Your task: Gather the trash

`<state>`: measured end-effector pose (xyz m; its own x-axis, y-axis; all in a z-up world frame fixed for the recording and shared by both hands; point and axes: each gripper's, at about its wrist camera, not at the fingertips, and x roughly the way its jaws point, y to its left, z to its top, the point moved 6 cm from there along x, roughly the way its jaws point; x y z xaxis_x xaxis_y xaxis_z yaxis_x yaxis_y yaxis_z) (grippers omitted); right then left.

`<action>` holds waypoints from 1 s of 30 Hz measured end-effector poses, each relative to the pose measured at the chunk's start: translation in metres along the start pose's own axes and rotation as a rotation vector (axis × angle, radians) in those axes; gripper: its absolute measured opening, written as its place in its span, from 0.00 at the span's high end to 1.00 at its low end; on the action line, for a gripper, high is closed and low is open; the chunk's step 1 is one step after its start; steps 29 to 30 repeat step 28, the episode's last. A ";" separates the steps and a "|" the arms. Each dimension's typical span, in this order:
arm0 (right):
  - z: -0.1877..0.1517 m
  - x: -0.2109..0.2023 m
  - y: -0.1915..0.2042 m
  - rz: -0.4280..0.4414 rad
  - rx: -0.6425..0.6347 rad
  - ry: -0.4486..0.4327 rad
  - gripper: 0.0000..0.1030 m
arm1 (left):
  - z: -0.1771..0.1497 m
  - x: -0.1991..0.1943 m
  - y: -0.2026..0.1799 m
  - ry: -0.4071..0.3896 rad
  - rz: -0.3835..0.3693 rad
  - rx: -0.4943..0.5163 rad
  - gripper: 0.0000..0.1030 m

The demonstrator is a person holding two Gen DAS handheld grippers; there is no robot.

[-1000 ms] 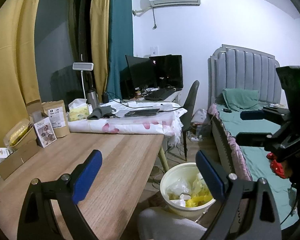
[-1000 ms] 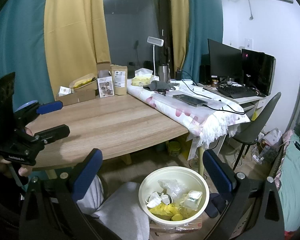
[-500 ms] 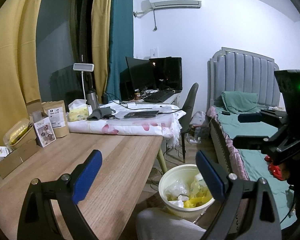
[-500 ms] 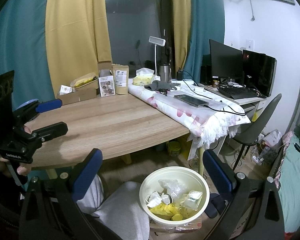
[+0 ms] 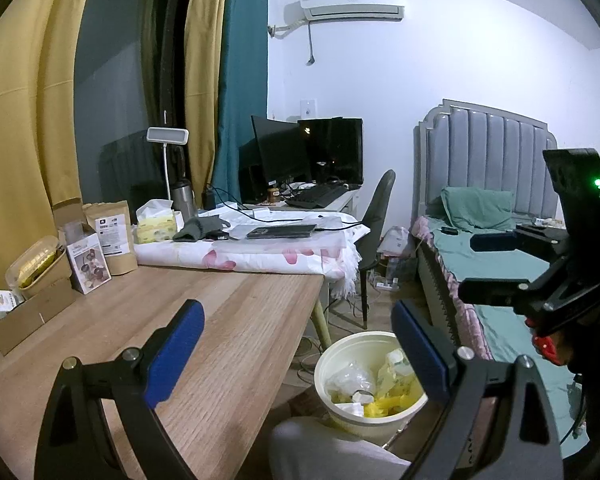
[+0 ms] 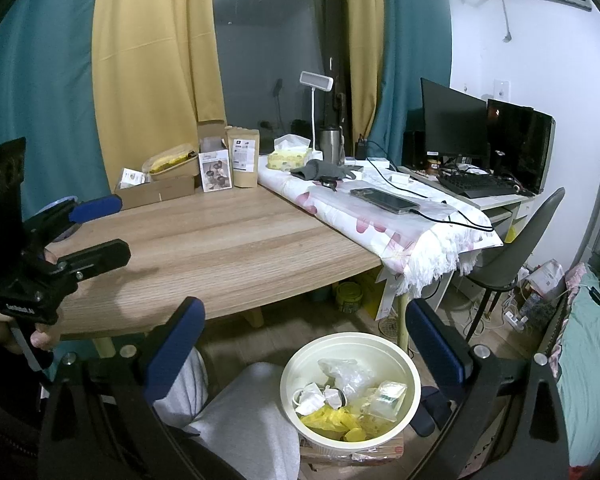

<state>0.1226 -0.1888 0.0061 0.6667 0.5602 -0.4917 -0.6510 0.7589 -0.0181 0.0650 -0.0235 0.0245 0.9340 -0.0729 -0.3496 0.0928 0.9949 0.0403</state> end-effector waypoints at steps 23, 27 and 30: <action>0.001 0.000 0.000 0.000 -0.001 0.001 0.03 | 0.001 -0.001 -0.002 -0.003 0.002 -0.001 0.08; 0.000 0.001 -0.001 0.003 -0.002 0.001 0.03 | 0.003 -0.001 -0.003 0.000 0.000 -0.001 0.08; 0.000 0.001 -0.001 0.003 -0.002 0.001 0.03 | 0.003 -0.001 -0.003 0.000 -0.001 0.000 0.08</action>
